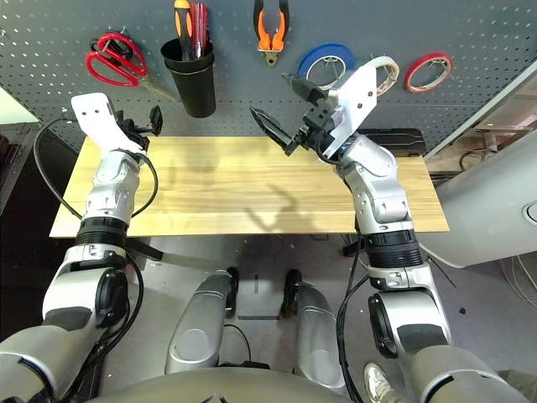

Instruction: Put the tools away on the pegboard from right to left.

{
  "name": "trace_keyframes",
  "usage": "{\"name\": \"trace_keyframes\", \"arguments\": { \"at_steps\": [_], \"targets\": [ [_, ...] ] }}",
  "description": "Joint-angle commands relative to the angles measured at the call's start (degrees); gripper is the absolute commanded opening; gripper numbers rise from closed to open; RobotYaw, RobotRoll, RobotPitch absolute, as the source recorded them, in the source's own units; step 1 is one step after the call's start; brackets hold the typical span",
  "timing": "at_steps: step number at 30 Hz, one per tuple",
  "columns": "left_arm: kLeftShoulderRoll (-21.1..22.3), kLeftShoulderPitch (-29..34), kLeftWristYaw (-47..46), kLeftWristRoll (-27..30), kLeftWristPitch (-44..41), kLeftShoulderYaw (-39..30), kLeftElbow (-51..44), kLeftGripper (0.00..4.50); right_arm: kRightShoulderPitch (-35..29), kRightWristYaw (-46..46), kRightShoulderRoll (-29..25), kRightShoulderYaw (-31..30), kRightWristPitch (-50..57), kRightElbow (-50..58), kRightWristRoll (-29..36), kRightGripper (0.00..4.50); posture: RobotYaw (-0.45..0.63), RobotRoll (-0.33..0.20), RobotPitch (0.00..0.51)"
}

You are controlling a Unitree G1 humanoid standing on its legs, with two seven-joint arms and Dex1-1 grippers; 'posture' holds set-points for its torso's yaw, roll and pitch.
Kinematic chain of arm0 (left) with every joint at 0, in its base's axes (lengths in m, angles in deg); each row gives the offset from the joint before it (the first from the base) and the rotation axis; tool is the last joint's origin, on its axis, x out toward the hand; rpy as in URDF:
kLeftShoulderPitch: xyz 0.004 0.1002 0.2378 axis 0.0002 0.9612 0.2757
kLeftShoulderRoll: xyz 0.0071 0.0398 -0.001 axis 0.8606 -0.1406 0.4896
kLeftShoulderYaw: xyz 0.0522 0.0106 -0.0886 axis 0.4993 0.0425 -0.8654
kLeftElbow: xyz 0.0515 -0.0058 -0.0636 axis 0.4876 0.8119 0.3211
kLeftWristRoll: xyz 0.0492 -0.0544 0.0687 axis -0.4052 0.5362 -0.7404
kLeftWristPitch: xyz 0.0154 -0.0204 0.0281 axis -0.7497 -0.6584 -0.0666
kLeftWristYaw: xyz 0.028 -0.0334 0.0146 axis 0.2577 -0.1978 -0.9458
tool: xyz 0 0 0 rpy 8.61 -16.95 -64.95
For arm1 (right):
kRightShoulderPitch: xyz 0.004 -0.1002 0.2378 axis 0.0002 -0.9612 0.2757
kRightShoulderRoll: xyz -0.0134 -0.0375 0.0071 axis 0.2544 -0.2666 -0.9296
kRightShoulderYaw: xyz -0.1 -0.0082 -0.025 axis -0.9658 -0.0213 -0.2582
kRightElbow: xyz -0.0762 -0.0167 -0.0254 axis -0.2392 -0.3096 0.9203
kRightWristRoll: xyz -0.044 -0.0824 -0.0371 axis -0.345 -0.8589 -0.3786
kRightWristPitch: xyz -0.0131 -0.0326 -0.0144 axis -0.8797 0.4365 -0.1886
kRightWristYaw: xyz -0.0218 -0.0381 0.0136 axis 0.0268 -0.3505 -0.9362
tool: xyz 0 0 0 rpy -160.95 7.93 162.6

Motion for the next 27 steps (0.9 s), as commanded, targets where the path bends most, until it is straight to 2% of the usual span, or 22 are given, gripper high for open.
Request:
{"name": "trace_keyframes", "arguments": {
  "at_steps": [1,6,11,21,27],
  "targets": [
    [-0.28,4.37,1.1,-0.7,1.62,0.36,-3.76,4.45,-2.73,-7.66,1.06,3.1,-2.7,-2.29,-2.9,4.5,0.2,0.0,0.164],
    [0.93,8.73,0.45,-0.74,1.57,-0.98,-5.99,4.45,-5.49,-16.68,1.31,7.09,-6.62,-6.78,-6.1,4.5,0.19,0.0,0.156],
    [2.59,10.79,0.88,-0.48,2.55,-2.48,-5.38,4.45,-5.48,-21.83,-1.29,11.13,-12.63,-15.47,-7.92,4.5,0.19,0.0,0.152],
    [4.15,11.74,0.18,-0.6,3.29,-4.12,-3.71,4.45,-2.52,-24.5,-6.64,14.92,-22.05,-31.42,-7.9,4.5,0.16,0.0,0.155],
    [4.62,11.48,-0.56,-0.69,3.19,-4.93,-3.21,4.45,-0.09,-24.4,-7.88,15.04,-25.55,-37.31,-7.56,4.5,0.16,0.0,0.161]
  ]
}}
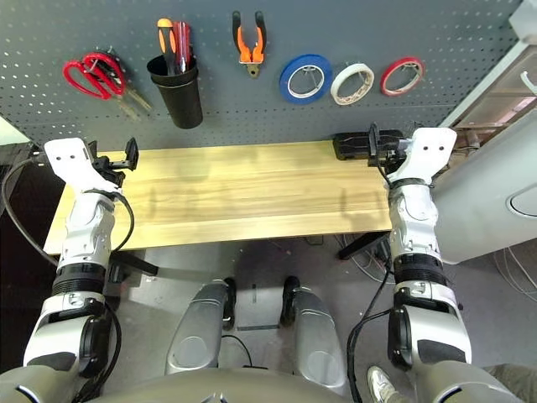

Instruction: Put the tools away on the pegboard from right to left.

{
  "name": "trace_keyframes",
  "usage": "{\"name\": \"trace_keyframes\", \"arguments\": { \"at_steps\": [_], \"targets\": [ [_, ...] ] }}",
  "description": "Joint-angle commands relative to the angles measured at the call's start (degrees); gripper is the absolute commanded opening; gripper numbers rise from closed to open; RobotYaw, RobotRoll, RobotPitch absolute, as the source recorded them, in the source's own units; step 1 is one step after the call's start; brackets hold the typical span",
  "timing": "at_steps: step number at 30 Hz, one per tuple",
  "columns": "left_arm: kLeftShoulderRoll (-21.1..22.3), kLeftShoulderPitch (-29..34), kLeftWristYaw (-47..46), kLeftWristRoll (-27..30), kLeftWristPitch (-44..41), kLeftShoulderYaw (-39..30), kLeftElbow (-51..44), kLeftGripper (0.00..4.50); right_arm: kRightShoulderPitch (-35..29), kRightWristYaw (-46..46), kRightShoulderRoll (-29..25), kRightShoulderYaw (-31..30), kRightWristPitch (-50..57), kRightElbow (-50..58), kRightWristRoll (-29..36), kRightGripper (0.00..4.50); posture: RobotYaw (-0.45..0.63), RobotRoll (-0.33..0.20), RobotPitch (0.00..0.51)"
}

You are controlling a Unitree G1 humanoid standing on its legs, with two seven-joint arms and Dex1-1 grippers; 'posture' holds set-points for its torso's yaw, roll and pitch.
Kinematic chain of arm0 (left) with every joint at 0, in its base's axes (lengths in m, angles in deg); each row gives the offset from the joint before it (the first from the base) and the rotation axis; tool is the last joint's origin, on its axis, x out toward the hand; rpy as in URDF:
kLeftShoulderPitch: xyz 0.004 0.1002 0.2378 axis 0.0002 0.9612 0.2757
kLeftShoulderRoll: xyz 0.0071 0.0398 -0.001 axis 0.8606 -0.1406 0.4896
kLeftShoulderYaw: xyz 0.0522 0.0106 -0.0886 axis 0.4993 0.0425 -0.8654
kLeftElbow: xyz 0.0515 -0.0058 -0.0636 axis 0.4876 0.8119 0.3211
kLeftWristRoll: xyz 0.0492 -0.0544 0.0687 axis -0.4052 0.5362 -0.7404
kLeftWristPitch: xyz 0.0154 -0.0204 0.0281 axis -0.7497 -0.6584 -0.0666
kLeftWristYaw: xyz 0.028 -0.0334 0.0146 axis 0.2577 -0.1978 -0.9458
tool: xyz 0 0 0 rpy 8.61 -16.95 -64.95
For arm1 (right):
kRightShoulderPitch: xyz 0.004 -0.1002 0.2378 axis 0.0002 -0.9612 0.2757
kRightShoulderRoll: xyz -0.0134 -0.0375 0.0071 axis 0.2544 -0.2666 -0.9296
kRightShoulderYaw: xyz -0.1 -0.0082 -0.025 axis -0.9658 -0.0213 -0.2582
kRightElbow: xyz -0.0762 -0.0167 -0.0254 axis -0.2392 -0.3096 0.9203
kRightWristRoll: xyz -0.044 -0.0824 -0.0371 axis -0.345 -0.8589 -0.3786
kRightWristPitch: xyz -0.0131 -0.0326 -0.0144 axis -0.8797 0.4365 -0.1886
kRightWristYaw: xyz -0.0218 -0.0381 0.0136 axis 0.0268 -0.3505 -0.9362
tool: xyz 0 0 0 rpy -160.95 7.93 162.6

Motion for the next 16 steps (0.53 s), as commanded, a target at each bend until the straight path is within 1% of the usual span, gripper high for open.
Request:
{"name": "trace_keyframes", "arguments": {
  "at_steps": [1,8,16],
  "targets": [
    [0.33,0.62,-1.05,-0.69,0.46,-0.77,1.7,4.45,1.0,0.08,-0.66,0.49,-2.05,-3.06,-0.01,4.5,0.16,0.0,0.162],
    [0.81,0.61,-2.78,-0.89,0.93,-1.58,2.28,4.45,3.62,2.98,0.27,-0.2,-2.12,-5.33,0.95,4.5,0.18,0.0,0.169],
    [0.96,2.42,-3.93,-0.97,0.84,-2.13,0.8,4.45,6.99,4.24,1.56,-0.99,-2.18,-8.4,0.69,4.5,0.2,0.0,0.171]
  ]
}}
